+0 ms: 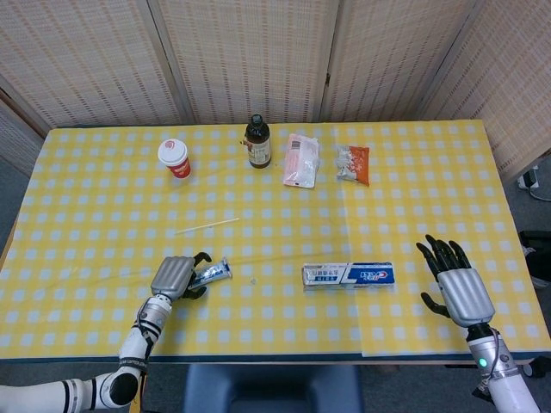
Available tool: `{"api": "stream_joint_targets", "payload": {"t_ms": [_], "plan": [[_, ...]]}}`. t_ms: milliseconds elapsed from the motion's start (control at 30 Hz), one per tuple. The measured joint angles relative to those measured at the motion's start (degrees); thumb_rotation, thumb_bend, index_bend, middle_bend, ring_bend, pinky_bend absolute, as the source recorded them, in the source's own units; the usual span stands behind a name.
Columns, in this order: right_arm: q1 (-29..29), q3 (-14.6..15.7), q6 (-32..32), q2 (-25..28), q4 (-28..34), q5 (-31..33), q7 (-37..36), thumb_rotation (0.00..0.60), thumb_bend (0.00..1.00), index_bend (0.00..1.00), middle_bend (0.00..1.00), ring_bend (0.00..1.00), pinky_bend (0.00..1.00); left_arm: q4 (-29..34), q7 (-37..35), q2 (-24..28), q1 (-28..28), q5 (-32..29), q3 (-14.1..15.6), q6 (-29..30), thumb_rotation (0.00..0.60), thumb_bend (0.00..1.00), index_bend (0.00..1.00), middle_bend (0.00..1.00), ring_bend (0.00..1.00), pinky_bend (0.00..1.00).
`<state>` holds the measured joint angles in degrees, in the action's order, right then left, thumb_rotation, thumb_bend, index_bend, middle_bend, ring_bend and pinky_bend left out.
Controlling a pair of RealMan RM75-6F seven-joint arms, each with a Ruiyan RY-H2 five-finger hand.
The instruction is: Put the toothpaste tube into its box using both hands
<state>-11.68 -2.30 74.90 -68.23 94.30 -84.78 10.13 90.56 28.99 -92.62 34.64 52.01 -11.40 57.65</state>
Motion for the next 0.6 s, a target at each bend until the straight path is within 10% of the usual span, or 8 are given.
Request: {"api": "stream_joint_targets", "payload": {"t_ms": [600], "plan": [[0.1, -0.1, 0.8, 0.1, 0.0, 0.0, -0.8, 0.600, 0.32, 0.00, 0.00, 0.00, 0.00, 1.8, 2.6, 0.2, 2.4, -4.0, 2.6, 0.1, 0.600, 0.34, 0.45, 1.00, 1.00, 1.00]]}}
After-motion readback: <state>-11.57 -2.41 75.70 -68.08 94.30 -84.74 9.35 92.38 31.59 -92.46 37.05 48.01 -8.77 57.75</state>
